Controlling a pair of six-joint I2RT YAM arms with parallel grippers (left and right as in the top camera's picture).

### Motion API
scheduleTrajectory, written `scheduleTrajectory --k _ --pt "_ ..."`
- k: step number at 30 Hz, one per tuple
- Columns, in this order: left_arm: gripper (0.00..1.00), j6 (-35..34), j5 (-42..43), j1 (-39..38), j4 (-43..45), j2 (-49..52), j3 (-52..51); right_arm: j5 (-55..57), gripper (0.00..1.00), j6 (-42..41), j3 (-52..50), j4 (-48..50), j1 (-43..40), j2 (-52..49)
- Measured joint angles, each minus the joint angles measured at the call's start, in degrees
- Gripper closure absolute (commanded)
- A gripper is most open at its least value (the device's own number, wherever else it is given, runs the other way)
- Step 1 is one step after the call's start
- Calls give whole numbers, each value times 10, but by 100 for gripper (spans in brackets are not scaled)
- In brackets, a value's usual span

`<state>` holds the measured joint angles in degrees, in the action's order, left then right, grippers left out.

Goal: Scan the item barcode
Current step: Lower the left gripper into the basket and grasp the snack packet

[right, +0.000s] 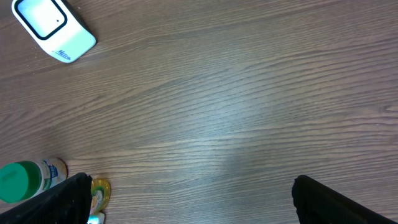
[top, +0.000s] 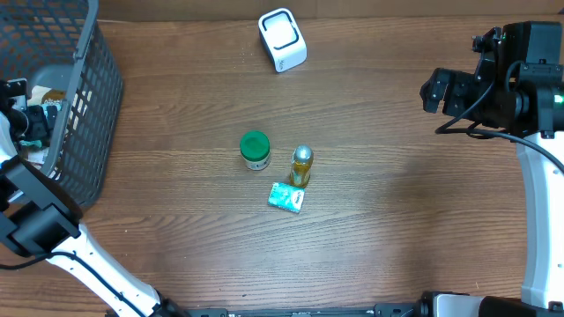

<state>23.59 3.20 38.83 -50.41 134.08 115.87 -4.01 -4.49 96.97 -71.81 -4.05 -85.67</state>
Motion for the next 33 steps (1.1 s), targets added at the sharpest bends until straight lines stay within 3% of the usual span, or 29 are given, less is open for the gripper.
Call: scheduleTrajectory --k 3,7,11,12,14,16,33 --pt "10 -6 9 2 0 14 5 0 0 0 0 0 0 0" --pt "31 -10 13 2 -4 28 13 0 0 0 0 0 0 0" --pt "38 -9 14 2 -4 30 15 0 0 0 0 0 0 0" --pt "44 -9 13 2 -4 30 15 0 0 0 0 0 0 0" --pt "66 -12 13 2 -6 30 15 0 0 0 0 0 0 0" --pt "77 -11 11 2 -7 29 16 0 0 0 0 0 0 0" --pt "94 -72 7 -14 -21 -46 -5 0 0 0 0 0 0 0"
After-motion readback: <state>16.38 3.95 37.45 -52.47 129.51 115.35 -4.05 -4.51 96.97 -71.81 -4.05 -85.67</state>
